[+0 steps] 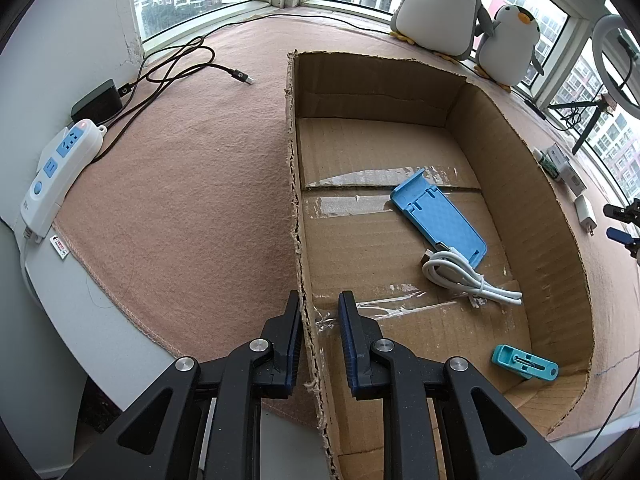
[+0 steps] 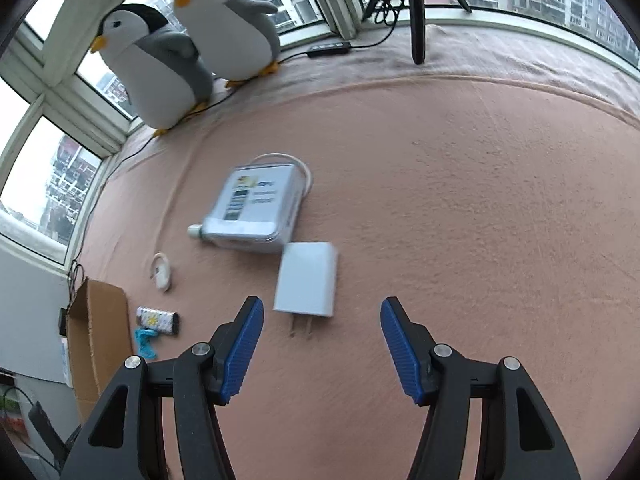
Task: Organize rigid objects
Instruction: 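Swing the right tool back toward the white charger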
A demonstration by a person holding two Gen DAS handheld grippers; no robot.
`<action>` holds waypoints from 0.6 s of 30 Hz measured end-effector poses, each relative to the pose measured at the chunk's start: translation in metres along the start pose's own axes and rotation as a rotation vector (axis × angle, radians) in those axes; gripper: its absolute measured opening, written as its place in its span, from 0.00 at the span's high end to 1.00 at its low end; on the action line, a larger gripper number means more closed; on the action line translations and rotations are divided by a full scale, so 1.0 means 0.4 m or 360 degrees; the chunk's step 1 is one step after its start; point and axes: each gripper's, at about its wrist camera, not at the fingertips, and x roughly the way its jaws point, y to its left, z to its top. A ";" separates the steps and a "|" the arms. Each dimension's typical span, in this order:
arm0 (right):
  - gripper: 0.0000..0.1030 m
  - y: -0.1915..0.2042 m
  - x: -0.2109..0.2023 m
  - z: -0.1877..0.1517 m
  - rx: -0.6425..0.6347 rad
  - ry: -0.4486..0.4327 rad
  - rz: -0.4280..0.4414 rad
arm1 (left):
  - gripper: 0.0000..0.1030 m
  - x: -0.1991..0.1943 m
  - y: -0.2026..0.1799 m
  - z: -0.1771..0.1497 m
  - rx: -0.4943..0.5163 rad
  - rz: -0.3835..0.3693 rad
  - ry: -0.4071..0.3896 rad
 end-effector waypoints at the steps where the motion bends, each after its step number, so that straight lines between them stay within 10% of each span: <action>1: 0.45 0.001 0.007 0.002 0.0001 0.0008 -0.0002 | 0.82 0.000 0.000 0.000 0.0000 0.0000 0.0000; 18: 0.45 0.105 0.113 0.052 -0.0268 0.0163 -0.0253 | 0.82 0.000 0.000 0.000 -0.0001 -0.0002 0.0000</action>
